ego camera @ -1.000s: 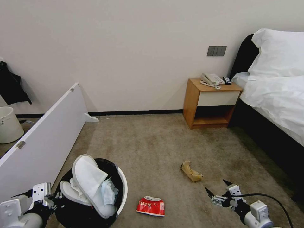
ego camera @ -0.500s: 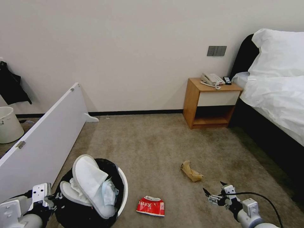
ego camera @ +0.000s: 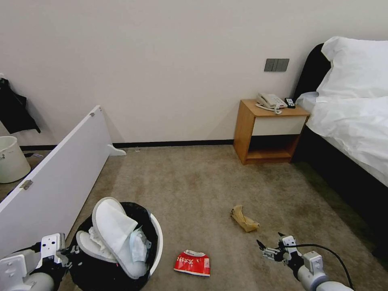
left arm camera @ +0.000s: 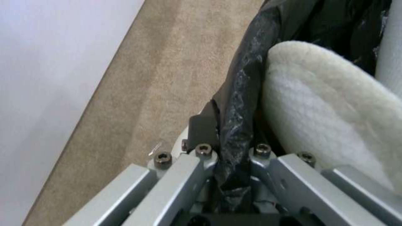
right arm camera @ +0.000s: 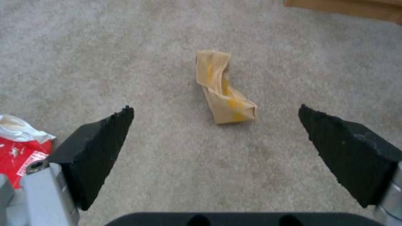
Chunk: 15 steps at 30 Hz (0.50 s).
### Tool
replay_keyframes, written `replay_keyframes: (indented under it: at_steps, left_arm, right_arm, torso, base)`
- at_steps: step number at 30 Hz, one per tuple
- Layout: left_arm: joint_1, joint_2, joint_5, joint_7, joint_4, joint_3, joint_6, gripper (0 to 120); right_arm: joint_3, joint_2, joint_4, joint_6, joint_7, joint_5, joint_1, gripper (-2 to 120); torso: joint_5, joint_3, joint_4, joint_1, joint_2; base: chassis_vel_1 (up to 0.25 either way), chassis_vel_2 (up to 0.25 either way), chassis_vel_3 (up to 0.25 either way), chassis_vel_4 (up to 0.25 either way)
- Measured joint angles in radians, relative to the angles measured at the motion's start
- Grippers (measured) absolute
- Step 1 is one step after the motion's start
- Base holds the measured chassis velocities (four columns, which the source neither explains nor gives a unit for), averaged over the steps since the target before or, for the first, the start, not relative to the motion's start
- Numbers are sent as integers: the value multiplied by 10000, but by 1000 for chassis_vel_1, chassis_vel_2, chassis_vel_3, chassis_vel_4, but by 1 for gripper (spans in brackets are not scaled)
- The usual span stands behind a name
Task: Pick up the trash bin, then pick up the garbage from the floor and place it into the trash bin.
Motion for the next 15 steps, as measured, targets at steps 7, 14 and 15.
replay_keyframes:
  at_steps: [7,14,15]
  left_arm:
    - [-17,2,-13,15,23,-16,-1,1]
    - [-39,14,-14,16,47,-7,-2,1]
    - [-40,17,-14,17,52,-7,-2,1]
  right_arm:
    - [-200,72,-576,59,-32,-168,377,100]
    - [-264,113,-776,113,-44,-216,539,100]
    - [-292,125,-819,131,-45,-230,582,100]
  torso:
    - [1,0,1,0,0]
    - [1,0,1,0,0]
    - [0,0,1,-1,0]
  base:
    - [0,0,0,0]
    - [0,0,0,0]
    - [0,0,0,0]
